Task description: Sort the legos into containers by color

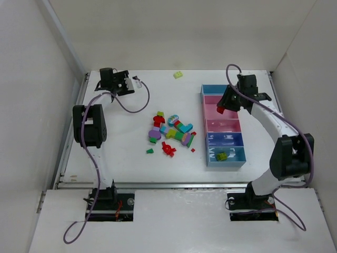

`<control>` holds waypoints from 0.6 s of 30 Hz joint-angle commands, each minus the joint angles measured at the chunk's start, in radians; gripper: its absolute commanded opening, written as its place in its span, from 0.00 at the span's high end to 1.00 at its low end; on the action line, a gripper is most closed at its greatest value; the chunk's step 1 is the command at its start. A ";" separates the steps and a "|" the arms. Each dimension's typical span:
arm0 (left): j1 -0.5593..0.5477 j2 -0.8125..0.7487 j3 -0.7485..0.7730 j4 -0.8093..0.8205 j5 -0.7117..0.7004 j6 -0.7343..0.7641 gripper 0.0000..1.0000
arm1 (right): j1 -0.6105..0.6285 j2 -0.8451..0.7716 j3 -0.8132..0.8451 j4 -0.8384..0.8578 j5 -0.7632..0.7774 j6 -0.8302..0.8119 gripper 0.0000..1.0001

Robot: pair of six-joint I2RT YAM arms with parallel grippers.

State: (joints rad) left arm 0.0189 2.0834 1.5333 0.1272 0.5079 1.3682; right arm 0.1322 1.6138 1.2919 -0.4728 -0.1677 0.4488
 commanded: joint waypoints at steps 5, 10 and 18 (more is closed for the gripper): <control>0.050 0.096 0.119 0.062 -0.016 0.098 0.31 | -0.002 -0.113 -0.045 -0.044 0.091 0.036 1.00; 0.050 0.144 0.171 0.012 -0.016 0.163 0.24 | -0.002 -0.114 -0.045 -0.082 0.122 0.047 1.00; 0.050 0.195 0.205 0.086 -0.060 0.123 0.17 | -0.002 -0.166 -0.095 -0.126 0.191 0.093 1.00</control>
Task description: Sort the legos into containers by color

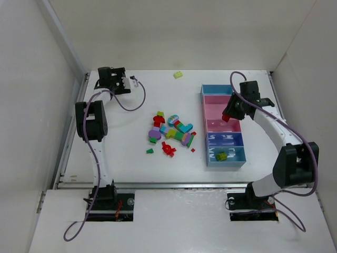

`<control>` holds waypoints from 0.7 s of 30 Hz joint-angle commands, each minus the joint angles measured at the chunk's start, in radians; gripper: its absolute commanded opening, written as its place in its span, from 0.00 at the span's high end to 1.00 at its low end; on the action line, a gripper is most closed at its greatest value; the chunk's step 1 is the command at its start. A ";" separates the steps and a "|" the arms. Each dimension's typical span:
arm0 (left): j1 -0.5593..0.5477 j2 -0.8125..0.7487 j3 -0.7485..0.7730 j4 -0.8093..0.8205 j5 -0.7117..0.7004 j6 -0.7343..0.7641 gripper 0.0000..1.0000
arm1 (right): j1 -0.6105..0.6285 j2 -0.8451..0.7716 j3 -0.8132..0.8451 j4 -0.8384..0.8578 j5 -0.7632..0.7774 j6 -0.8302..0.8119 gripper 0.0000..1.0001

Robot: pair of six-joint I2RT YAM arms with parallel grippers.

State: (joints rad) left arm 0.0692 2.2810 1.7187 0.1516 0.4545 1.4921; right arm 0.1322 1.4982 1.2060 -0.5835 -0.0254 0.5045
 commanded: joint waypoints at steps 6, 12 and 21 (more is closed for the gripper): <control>0.000 0.006 -0.027 0.155 -0.057 -0.019 0.14 | -0.002 -0.062 -0.051 -0.026 0.082 0.069 0.99; 0.000 0.015 -0.014 0.155 -0.066 -0.029 0.14 | -0.002 -0.032 -0.069 -0.015 0.102 0.100 0.87; 0.000 0.006 -0.036 0.164 -0.086 -0.049 0.14 | 0.007 -0.023 -0.112 -0.006 0.102 0.140 0.70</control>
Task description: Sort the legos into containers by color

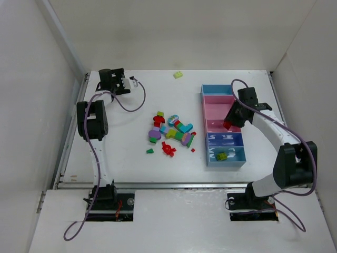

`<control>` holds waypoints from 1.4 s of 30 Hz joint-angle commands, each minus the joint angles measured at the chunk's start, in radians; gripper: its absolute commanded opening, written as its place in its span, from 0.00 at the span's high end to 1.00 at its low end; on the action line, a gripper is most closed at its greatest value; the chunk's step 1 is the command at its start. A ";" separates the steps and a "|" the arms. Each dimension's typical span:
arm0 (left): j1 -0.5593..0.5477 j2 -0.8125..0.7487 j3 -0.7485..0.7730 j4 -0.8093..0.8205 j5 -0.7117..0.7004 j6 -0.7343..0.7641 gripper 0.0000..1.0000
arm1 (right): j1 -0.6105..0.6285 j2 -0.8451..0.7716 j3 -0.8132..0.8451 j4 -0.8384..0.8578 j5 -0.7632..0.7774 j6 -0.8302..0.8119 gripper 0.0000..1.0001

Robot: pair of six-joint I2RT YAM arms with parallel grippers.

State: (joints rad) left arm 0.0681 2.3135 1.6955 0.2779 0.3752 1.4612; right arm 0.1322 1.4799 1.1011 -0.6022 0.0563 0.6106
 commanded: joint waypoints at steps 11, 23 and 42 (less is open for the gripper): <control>0.001 -0.026 -0.033 0.072 -0.007 0.011 0.03 | 0.007 -0.013 0.014 -0.008 0.020 0.025 0.18; 0.010 0.052 0.076 0.081 -0.050 0.021 0.03 | 0.037 -0.023 0.192 0.059 -0.064 -0.139 0.13; 0.050 0.221 0.441 -0.342 0.163 0.161 0.00 | 0.147 0.189 0.459 0.058 -0.190 -0.258 0.12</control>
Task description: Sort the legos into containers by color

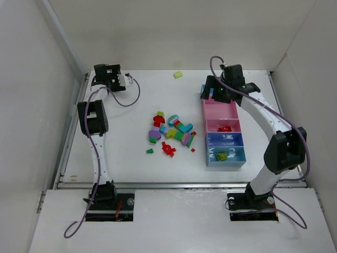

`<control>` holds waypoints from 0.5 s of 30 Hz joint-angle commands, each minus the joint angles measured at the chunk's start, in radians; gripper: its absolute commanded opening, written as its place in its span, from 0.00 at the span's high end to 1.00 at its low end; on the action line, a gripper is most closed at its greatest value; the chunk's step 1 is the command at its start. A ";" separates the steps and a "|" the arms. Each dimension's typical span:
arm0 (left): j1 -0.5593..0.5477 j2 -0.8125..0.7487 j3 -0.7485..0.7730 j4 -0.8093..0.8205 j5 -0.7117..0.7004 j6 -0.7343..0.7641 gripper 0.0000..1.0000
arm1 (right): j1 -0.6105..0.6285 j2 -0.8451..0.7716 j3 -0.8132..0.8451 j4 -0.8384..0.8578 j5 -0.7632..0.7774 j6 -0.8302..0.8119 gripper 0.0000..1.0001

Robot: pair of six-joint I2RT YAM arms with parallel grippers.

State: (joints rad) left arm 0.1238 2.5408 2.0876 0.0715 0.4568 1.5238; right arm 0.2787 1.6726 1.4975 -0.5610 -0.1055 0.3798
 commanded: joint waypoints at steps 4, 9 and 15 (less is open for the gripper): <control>-0.006 0.018 0.094 -0.216 0.069 0.135 0.01 | 0.001 0.028 0.082 0.007 -0.059 -0.036 0.12; -0.006 -0.036 0.039 -0.119 0.112 -0.084 0.01 | 0.001 0.038 0.095 -0.004 -0.059 -0.036 0.11; -0.006 -0.171 -0.126 0.066 0.181 -0.520 0.00 | 0.001 0.049 0.095 0.006 -0.091 -0.036 0.11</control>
State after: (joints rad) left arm 0.1200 2.4790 1.9923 0.0494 0.5625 1.2930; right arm 0.2783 1.7126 1.5478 -0.5705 -0.1677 0.3573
